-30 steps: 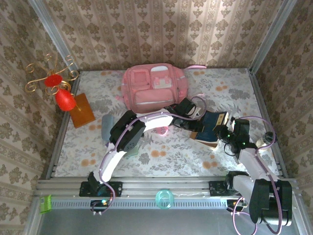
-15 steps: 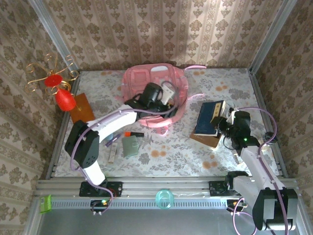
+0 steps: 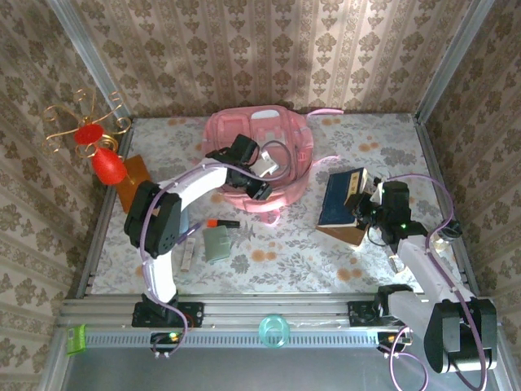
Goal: Pack the student bag
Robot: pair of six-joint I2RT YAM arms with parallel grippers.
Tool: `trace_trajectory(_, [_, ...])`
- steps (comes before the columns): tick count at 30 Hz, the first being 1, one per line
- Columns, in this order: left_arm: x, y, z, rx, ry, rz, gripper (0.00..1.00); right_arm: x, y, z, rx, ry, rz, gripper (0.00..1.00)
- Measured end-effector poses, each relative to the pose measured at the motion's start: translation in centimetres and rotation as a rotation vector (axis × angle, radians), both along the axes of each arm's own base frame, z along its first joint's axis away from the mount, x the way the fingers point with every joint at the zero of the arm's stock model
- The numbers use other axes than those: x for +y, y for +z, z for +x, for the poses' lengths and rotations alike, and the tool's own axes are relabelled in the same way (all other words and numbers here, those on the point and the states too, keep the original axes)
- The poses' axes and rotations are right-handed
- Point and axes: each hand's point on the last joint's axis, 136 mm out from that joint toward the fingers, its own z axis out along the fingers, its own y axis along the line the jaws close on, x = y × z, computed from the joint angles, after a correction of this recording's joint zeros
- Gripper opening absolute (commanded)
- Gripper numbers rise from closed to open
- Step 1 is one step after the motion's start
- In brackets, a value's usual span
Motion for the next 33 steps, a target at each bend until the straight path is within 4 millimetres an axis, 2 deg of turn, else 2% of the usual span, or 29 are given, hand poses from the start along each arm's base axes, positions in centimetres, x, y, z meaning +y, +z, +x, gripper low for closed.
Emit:
trace_trajectory(3, [0.3, 0.3, 0.7, 0.021, 0.007, -0.037, 0.22, 0.0, 0.0, 0.0, 0.0, 0.002, 0.0, 0.0])
trace_trajectory(9, [0.5, 0.2, 1.3, 0.068, 0.015, -0.08, 0.14, -0.1, -0.1, 0.0, 0.002, -0.005, -0.005, 0.0])
trace_trajectory(21, [0.5, -1.3, 0.5, 0.124, -0.026, -0.054, 0.24, -0.4, -0.3, -0.1, 0.013, -0.022, -0.02, 0.0])
trace_trajectory(24, [0.6, -1.6, 0.4, 0.133, -0.028, -0.049, 0.14, -0.4, -0.3, -0.1, 0.014, -0.022, -0.02, 0.0])
trace_trajectory(26, [0.6, -1.7, 0.3, 0.138, -0.031, -0.048, 0.0, -0.4, -0.3, -0.1, 0.014, -0.022, -0.02, 0.0])
trace_trajectory(30, [0.3, -1.3, 0.4, 0.132, -0.026, -0.062, 0.0, -0.4, -0.3, -0.1, 0.014, -0.021, -0.019, 0.0])
trace_trajectory(33, [0.1, 0.5, 0.6, 0.097, 0.011, -0.135, 0.0, -0.3, 0.0, -0.2, 0.017, -0.013, -0.012, 0.0])
